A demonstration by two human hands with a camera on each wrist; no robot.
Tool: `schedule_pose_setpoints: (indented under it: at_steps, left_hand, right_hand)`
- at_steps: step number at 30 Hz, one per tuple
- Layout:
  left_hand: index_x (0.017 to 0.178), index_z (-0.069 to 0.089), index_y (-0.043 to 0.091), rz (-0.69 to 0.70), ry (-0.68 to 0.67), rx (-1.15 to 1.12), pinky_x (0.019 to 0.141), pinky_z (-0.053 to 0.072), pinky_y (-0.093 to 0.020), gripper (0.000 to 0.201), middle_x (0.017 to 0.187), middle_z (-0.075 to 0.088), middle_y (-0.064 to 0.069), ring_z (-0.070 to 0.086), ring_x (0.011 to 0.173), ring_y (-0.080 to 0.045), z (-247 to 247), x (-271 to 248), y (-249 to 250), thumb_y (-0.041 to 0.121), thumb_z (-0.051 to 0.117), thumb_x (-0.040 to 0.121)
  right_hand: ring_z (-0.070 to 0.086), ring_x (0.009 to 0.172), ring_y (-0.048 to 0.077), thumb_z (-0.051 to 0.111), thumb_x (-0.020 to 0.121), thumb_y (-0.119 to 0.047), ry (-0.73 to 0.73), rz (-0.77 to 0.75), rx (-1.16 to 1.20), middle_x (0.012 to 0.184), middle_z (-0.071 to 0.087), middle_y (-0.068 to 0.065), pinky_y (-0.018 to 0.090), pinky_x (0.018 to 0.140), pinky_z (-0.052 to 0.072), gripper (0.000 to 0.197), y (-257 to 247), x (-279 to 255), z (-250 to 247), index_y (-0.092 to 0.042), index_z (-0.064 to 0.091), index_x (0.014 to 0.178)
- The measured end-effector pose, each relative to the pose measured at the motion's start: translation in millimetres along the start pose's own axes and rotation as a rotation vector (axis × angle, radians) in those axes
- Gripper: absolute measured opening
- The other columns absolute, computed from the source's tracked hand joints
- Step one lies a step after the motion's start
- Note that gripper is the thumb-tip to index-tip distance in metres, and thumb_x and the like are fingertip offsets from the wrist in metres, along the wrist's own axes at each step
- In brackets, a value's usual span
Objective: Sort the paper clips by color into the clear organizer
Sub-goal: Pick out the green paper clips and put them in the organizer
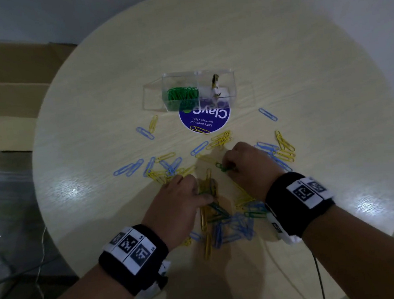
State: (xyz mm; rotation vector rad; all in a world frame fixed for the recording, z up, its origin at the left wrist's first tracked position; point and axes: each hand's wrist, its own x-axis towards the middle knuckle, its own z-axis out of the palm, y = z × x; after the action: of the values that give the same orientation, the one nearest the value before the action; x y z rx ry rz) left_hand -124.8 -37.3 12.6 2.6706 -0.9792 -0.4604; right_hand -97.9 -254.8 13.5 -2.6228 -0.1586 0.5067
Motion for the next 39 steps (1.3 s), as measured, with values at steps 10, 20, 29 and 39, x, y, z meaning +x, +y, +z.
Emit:
schedule_pose_setpoints:
  at_steps: [10,20,29,39]
  left_hand:
    - [0.134,0.044,0.034,-0.222,0.183,-0.321,0.076,0.050,-0.039,0.048,0.109,0.048,0.002,0.057,0.093,-0.023,-14,-7,-16,0.012,0.052,0.092]
    - [0.109,0.071,0.012,-0.452,0.580,-0.390,0.078,0.034,-0.016,0.025,0.092,0.063,-0.010,0.061,0.085,-0.025,-81,100,-69,0.013,0.067,0.084]
    - [0.133,0.055,0.014,-0.476,0.573,-0.458,0.092,0.048,-0.034,0.037,0.122,0.050,-0.010,0.061,0.093,-0.027,-99,140,-84,0.022,0.056,0.096]
    - [0.120,0.061,0.024,-0.406,0.605,-0.542,0.073,0.037,0.001,0.025,0.111,0.050,0.005,0.057,0.083,0.002,-77,53,-66,0.020,0.054,0.097]
  right_hand:
    - [0.057,0.093,0.036,0.056,0.081,-0.017,-0.057,0.122,-0.104,0.103,0.052,0.014,0.039,0.076,0.047,0.017,-6,-2,-4,-0.015,0.061,0.097]
    - [0.062,0.096,0.028,0.061,0.081,-0.015,-0.040,0.146,0.023,0.100,0.066,0.007,0.033,0.082,0.047,0.018,4,-4,-18,-0.021,0.069,0.097]
    - [0.067,0.088,0.024,0.070,0.075,-0.018,0.304,0.180,0.236,0.089,0.074,0.007,0.029,0.079,0.050,0.019,-41,77,-97,-0.018,0.074,0.093]
    - [0.065,0.103,0.031,0.058,0.081,-0.034,0.327,0.199,0.298,0.107,0.071,0.012,0.041,0.091,0.050,0.034,-64,129,-90,-0.011,0.070,0.103]
